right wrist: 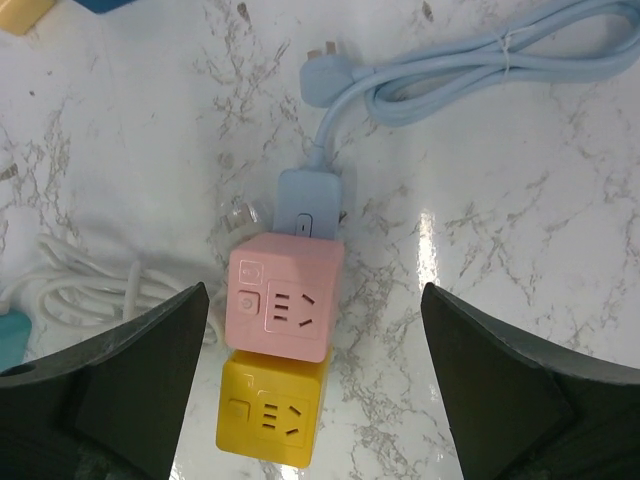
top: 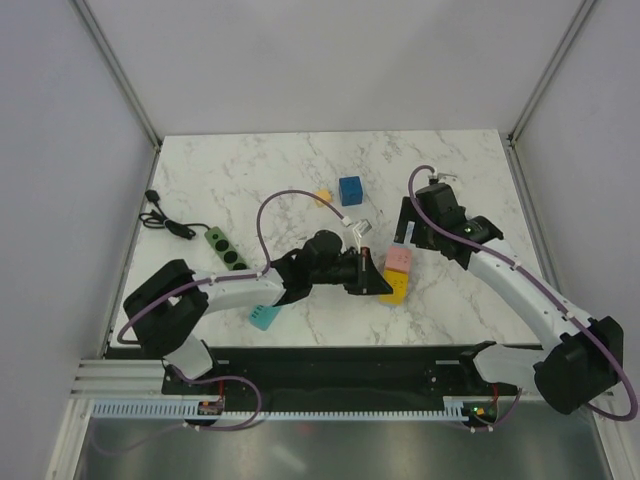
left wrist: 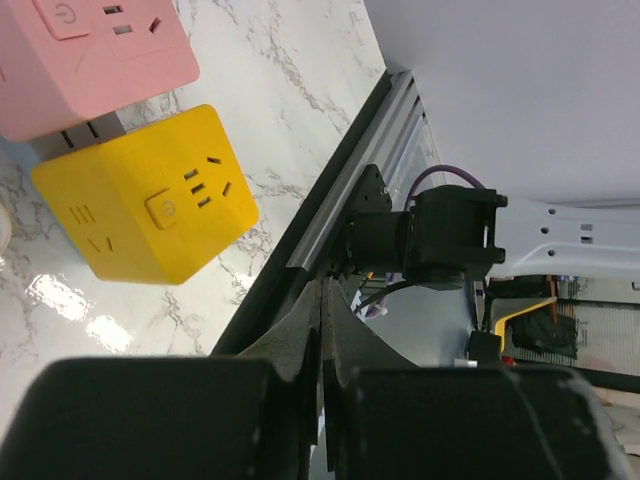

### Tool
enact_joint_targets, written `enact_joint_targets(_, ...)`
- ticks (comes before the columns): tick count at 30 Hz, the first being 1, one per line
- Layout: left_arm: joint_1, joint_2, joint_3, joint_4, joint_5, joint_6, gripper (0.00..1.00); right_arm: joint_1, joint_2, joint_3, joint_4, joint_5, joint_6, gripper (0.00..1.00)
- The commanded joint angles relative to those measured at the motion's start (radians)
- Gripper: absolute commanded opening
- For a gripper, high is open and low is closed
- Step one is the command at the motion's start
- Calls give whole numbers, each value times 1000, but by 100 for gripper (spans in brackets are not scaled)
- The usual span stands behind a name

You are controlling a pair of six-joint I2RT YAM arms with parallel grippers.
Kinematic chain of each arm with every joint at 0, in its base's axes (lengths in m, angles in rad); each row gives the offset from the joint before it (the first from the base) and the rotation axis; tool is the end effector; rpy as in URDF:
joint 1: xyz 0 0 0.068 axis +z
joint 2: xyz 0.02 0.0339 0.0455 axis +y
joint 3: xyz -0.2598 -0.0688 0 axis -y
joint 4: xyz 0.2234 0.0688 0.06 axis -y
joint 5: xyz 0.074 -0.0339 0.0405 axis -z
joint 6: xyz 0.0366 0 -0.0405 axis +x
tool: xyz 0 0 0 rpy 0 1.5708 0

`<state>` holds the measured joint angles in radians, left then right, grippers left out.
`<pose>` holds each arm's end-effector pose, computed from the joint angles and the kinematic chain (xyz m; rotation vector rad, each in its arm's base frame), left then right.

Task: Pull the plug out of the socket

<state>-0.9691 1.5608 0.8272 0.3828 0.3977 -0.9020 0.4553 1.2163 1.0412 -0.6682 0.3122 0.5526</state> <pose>0.1721 -0.2757 0.2313 0.3909 2.2307 -1.5298 0.2139 0.0922 0.2960 0.2560 2.3501 0.1086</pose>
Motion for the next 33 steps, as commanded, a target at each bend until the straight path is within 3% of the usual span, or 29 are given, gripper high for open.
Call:
enact_joint_targets(1, -20, 71, 65, 94, -10, -37, 2, 2, 34, -27, 25, -99, -8, 95)
enact_joint_targets(17, -22, 223, 99, 145, -56, -31, 2, 3, 123, -135, 185, -223, -14, 89)
enact_joint_targets(33, -22, 234, -11, 197, -141, -123, 2, 29, 170, -176, 206, -159, 15, 81)
